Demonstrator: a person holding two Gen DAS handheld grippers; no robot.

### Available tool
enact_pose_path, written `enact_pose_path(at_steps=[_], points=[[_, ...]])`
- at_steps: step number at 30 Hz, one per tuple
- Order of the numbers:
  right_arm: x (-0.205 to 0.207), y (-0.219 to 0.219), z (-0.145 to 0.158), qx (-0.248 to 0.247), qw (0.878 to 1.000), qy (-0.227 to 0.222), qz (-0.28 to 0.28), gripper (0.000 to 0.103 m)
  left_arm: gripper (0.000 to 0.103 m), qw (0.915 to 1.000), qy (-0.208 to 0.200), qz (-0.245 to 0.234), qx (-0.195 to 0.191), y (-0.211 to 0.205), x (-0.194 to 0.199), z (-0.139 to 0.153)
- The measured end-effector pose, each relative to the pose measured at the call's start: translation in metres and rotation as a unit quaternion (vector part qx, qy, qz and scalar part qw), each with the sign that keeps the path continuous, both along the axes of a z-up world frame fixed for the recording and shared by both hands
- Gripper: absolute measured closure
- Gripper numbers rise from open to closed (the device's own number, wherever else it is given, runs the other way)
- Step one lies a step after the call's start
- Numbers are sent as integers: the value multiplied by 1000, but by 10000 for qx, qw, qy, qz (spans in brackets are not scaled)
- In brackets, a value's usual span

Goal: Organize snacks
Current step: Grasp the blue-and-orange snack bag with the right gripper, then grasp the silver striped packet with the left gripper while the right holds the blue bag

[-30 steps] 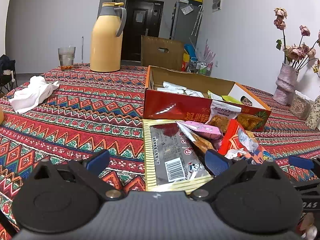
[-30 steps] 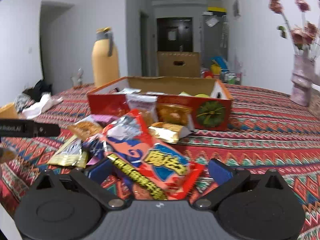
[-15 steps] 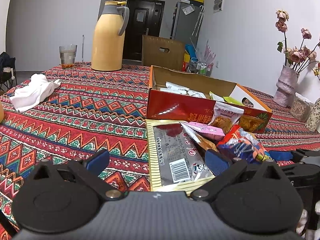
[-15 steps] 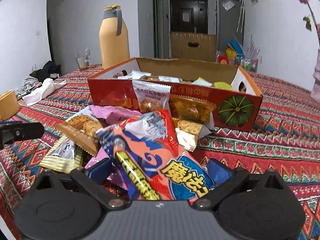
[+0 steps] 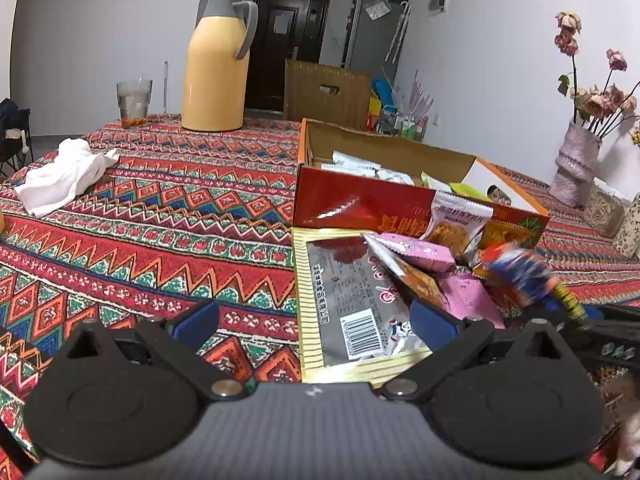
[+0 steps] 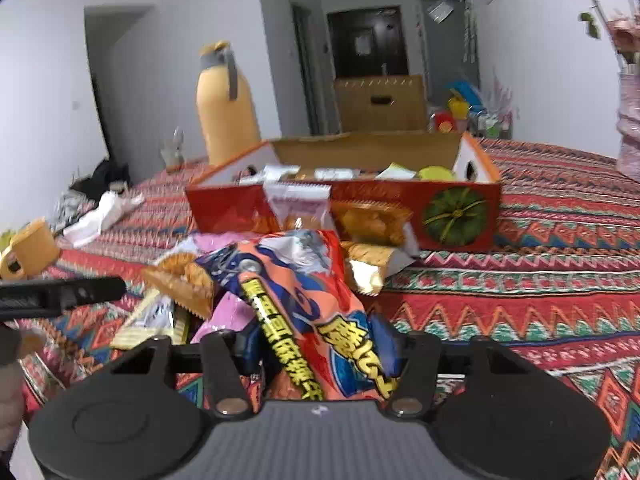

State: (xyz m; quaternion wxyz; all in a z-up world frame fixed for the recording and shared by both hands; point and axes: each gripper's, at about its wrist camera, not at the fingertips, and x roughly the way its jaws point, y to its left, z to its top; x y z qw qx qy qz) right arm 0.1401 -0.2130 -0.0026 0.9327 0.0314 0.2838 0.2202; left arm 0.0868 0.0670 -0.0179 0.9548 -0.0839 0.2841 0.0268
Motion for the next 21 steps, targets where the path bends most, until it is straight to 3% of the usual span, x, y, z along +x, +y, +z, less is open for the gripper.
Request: enact_pose_path(at_steps=[2,6,21], points=[[-5,-9,5,132,9997,-131,-148,59,0,9999,105,26,54,-2,4,-2],[-11,-27,14,319,9980,-405,-363,75,0,9993,337,61,135,-5,17,-5],[10,-82,15,1031,9892,-478,-921,80,0,9941,975,345,316,-31,73,-9]])
